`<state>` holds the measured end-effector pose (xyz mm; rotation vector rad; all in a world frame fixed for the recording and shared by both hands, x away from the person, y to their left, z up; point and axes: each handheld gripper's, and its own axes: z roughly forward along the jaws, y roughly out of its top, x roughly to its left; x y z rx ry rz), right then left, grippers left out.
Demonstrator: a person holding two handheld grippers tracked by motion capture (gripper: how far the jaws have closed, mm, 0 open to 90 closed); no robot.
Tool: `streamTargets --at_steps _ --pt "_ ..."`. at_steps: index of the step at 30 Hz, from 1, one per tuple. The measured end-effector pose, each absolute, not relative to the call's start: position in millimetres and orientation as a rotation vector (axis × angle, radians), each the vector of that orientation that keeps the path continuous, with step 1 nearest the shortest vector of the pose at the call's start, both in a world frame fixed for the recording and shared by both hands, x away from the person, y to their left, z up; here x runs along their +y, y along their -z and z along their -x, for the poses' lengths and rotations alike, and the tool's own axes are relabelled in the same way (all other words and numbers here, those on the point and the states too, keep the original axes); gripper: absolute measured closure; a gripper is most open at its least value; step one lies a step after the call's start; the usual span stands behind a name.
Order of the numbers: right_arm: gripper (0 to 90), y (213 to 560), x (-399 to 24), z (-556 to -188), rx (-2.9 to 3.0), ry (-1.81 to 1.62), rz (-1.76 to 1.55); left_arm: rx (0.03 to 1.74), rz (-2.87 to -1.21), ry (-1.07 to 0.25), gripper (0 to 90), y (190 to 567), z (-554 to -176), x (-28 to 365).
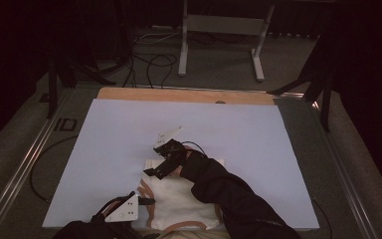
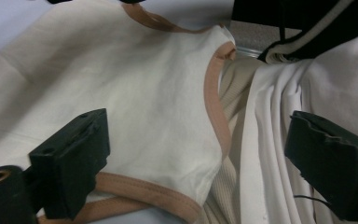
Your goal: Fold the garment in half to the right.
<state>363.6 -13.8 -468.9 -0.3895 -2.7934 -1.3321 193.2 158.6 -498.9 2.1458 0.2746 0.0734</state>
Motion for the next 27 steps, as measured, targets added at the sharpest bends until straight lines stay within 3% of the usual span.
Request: streamTargets --at_steps 27 --pt "20.0 504.2 16.9 -384.4 -2.849 1.156 0.445 0.211 -2.256 -0.097 24.5 513.6 -191.1 152.2"
